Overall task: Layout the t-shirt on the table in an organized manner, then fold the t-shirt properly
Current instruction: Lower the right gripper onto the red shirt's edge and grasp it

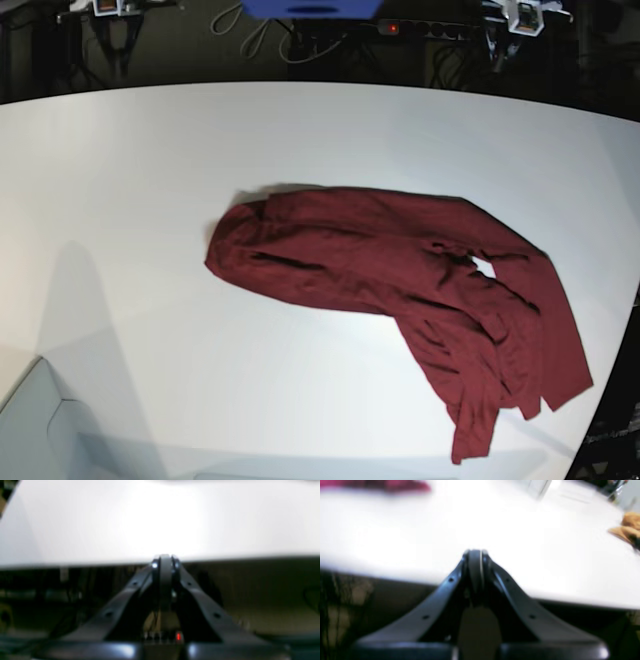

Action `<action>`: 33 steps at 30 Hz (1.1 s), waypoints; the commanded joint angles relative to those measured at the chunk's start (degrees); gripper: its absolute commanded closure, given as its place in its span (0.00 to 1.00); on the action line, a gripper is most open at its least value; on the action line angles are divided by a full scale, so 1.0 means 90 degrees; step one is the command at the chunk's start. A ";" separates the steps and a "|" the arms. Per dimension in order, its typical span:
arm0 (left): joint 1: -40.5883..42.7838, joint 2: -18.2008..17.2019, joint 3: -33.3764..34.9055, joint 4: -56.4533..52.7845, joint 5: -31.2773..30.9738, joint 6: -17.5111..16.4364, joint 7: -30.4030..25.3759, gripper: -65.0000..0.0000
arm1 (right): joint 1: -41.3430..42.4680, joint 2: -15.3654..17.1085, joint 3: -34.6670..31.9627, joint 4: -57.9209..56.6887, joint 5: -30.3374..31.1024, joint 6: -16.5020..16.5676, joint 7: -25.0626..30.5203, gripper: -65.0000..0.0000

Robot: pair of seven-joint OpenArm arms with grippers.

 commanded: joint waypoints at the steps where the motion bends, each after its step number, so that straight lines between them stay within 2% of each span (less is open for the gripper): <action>1: 0.0126 -0.0024 -0.0116 0.0183 -0.0008 0.0021 -0.0164 1.00 | -0.0163 -0.0043 -0.0021 0.0375 -0.0030 0.0004 0.0002 1.00; 5: 0.0087 0.0221 -0.0331 0.0564 -0.0008 0.0021 -0.0134 0.99 | 0.0042 -0.0043 -0.0558 0.1655 -0.0030 0.0004 -0.1405 1.00; 11: -0.0587 0.0602 -0.1025 0.0691 0.0012 -0.0028 -0.0105 0.99 | 0.0609 -0.0111 -0.1115 0.3188 -0.0030 0.0004 -0.3808 0.98; 18: -0.1437 0.0572 -0.1396 0.0652 0.0051 -0.0038 -0.0066 0.99 | 0.1449 -0.0893 -0.1320 0.4116 -0.0030 0.0033 -0.6699 0.62; 20: -0.1740 0.0572 -0.1406 0.0662 0.0051 -0.0038 0.0198 0.99 | 0.1830 -0.1078 -0.1369 0.4126 -0.0030 0.0033 -0.7491 0.56; 23: -0.2150 0.0592 -0.1640 0.0671 0.0012 -0.0038 0.0637 1.00 | 0.2211 -0.1195 -0.1594 0.4136 -0.0030 0.0033 -0.8135 0.56; 25: -0.2473 0.0602 -0.1767 0.0671 0.0002 -0.0038 0.1018 1.00 | 0.2406 -0.1205 -0.1770 0.4136 -0.0030 0.0033 -0.8331 0.56; 29: -0.2941 0.0563 -0.2060 0.0671 0.0002 -0.0038 0.1907 1.00 | 0.2660 -0.1176 -0.2072 0.4126 -0.0030 0.0033 -0.8419 0.56; 33: -0.3264 0.0328 -0.2197 0.0671 -0.0008 -0.0038 0.2552 0.99 | 0.2777 -0.1117 -0.2238 0.3999 -0.0050 0.0033 -0.8438 0.56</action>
